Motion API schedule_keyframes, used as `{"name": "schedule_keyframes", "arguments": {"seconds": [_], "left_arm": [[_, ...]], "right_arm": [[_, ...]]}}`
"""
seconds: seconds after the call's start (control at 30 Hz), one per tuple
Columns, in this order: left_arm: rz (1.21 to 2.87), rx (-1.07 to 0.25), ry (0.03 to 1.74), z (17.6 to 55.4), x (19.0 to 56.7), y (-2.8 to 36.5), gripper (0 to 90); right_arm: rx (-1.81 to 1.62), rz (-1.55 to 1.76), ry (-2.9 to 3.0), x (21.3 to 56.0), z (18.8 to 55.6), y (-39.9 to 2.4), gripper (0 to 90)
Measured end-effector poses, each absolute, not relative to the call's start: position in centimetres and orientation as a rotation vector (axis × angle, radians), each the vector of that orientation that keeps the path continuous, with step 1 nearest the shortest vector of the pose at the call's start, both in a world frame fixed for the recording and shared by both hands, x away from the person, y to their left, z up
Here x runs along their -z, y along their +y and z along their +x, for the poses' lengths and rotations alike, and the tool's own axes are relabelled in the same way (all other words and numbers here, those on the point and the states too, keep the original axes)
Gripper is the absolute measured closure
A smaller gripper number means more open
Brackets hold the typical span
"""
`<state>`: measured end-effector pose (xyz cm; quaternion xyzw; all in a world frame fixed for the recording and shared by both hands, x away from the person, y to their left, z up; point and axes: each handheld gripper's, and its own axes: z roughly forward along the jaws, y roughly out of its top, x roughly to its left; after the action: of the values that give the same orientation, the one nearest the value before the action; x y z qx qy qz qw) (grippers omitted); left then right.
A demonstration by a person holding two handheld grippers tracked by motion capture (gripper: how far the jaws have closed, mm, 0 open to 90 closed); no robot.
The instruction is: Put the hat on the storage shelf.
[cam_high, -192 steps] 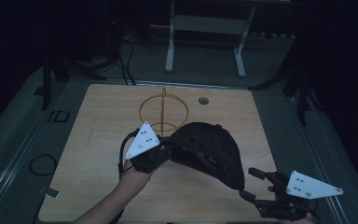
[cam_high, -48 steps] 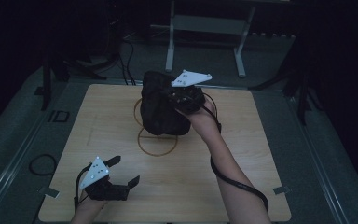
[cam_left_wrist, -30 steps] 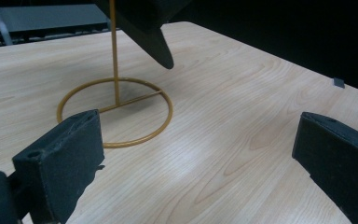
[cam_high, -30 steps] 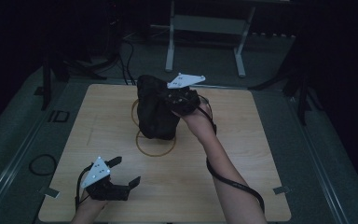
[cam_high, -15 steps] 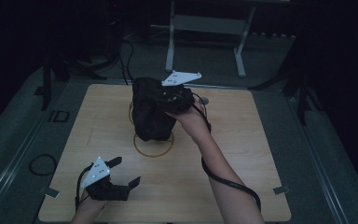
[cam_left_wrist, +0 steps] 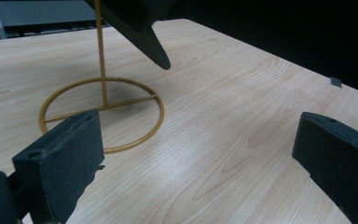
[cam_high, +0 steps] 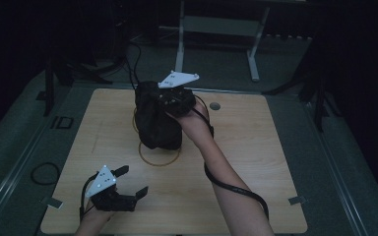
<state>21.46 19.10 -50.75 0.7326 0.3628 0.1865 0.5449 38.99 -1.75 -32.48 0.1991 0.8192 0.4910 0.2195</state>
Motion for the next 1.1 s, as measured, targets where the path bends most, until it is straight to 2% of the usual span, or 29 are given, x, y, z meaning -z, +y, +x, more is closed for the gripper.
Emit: {"name": "schedule_keyframes", "arguments": {"seconds": [0.33,0.4,0.43,0.47,0.53,0.63,0.8,1.1], "left_arm": [[1.745,-0.434,0.864,21.5,51.2,19.0,2.4],[1.745,-0.436,0.864,21.5,51.1,19.1,2.4],[1.742,-0.434,0.864,21.5,51.1,19.1,2.4],[1.740,-0.435,0.866,21.4,51.1,19.1,2.4],[1.738,-0.437,0.868,21.4,51.1,19.2,2.4],[1.736,-0.438,0.872,21.4,51.2,19.3,2.4],[1.732,-0.440,0.876,21.4,51.1,19.3,2.4],[1.741,-0.450,0.886,21.2,51.4,19.3,2.4]], "right_arm": [[-1.348,0.552,2.355,33.4,40.2,1.3,88.2],[-1.361,0.554,2.388,33.2,40.3,1.7,71.2],[-1.361,0.554,2.388,33.2,40.3,1.7,71.2],[-1.357,0.561,2.370,33.1,40.0,1.6,64.2],[-1.375,0.568,2.376,33.2,39.9,1.3,57.1],[-1.366,0.578,2.372,33.2,39.8,0.9,53.6],[-1.380,0.606,2.358,33.2,39.5,-1.1,42.7],[-1.425,0.622,2.326,34.5,38.3,-5.4,35.5]]}}
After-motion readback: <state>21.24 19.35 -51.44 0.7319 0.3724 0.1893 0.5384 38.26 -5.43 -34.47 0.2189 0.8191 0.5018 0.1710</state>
